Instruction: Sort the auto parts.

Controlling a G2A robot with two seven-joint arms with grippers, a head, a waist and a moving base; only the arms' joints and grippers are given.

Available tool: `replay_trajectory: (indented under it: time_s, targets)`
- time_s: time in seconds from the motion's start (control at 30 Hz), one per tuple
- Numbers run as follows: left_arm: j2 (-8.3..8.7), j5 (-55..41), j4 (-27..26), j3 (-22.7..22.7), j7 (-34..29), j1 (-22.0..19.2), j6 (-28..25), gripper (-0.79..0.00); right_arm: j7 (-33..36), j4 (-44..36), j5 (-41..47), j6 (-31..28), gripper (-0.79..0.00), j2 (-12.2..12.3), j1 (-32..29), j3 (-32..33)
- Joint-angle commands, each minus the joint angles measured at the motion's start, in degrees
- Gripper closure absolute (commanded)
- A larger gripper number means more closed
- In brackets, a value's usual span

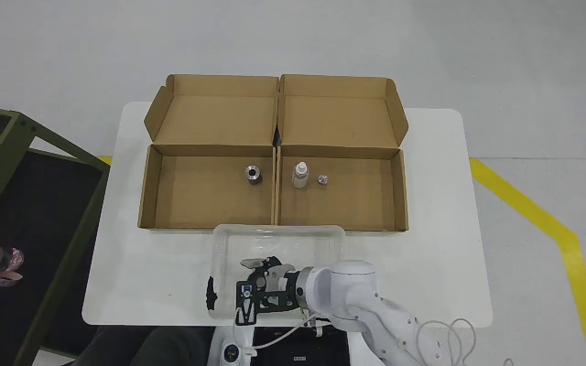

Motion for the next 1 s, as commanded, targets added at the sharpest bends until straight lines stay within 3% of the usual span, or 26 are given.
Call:
replay_trajectory:
  time_s: [0.0,0.17,0.8,0.9,0.97]
  targets:
    - [0.0,0.0,0.0,0.0,0.0,0.0,0.0,-0.785,-0.1,0.4,-0.1,-0.1,-0.505,0.1,0.0,0.0]
    - [0.0,0.0,0.0,0.0,0.0,0.0,0.0,-0.785,-0.2,1.7,-0.4,-0.3,-0.563,0.3,0.4,-0.3]
    - [0.0,0.0,0.0,0.0,0.0,0.0,0.0,-0.785,-2.5,8.2,0.7,1.2,-0.52,0.1,3.8,-2.9]
    - [0.0,0.0,0.0,0.0,0.0,0.0,0.0,-0.785,-2.9,8.9,1.3,1.2,-0.505,0.1,4.3,-3.1]
    - [0.0,0.0,0.0,0.0,0.0,0.0,0.0,-0.785,-3.1,9.2,1.7,1.3,-0.419,0.1,4.5,-3.2]
